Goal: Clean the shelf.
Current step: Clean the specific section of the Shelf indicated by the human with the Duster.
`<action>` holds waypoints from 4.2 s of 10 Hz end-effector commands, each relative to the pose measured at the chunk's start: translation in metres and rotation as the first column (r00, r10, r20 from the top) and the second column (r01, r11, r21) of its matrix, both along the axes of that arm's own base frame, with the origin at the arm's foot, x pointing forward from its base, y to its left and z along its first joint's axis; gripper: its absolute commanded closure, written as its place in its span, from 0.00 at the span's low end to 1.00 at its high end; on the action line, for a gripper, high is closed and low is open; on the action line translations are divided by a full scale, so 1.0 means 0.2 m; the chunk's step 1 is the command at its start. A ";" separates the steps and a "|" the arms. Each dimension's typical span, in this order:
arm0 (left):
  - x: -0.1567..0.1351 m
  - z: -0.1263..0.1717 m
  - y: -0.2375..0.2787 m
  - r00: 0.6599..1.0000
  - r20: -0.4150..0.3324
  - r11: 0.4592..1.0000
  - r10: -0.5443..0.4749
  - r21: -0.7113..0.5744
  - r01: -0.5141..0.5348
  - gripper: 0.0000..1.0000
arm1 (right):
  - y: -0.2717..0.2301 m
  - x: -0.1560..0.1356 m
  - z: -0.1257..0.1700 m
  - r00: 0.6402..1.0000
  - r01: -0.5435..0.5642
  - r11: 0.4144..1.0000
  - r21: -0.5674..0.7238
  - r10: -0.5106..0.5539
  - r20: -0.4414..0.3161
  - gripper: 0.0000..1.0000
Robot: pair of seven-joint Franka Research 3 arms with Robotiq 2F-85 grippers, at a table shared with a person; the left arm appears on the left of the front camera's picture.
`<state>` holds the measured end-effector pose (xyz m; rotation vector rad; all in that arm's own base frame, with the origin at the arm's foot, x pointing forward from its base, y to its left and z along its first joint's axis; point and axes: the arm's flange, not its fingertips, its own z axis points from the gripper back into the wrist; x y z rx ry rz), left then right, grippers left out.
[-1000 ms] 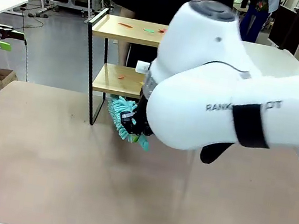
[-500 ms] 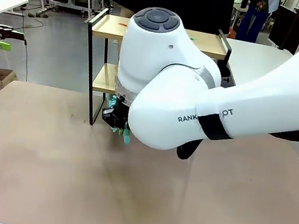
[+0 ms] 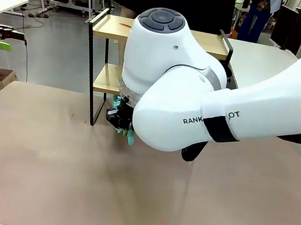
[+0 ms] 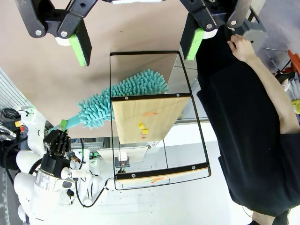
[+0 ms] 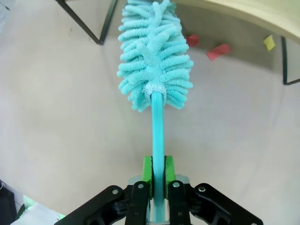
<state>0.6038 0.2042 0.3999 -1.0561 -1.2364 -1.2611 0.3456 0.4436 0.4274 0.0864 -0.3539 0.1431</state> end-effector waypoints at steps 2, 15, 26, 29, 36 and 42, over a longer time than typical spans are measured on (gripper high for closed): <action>-0.01 0.01 0.00 1.000 0.015 1.000 -0.004 -0.001 0.004 0.00 | 0.27 0.07 -0.08 0.985 0.161 0.987 0.022 -0.163 0.062 0.87; -0.01 0.01 0.00 1.000 0.015 1.000 -0.004 -0.001 0.004 0.00 | 0.70 0.14 -0.39 0.962 0.216 0.976 -0.027 -0.208 0.174 0.87; -0.01 0.01 0.00 1.000 0.015 1.000 -0.004 -0.001 0.004 0.00 | 0.44 0.15 -0.51 0.986 0.166 0.986 0.033 -0.167 0.017 0.87; -0.01 0.01 0.00 1.000 0.015 1.000 -0.004 -0.001 0.004 0.00 | 0.20 0.10 -0.47 0.979 0.202 0.976 0.084 -0.204 0.021 0.87; -0.01 0.01 0.00 1.000 0.015 1.000 -0.004 -0.001 0.004 0.00 | -0.31 0.18 -0.43 0.956 0.293 0.956 -0.009 -0.293 -0.020 0.87; -0.01 0.01 0.00 1.000 0.015 1.000 -0.004 -0.001 0.004 0.00 | -0.73 0.26 -0.45 0.918 0.372 0.907 -0.199 -0.392 -0.066 0.87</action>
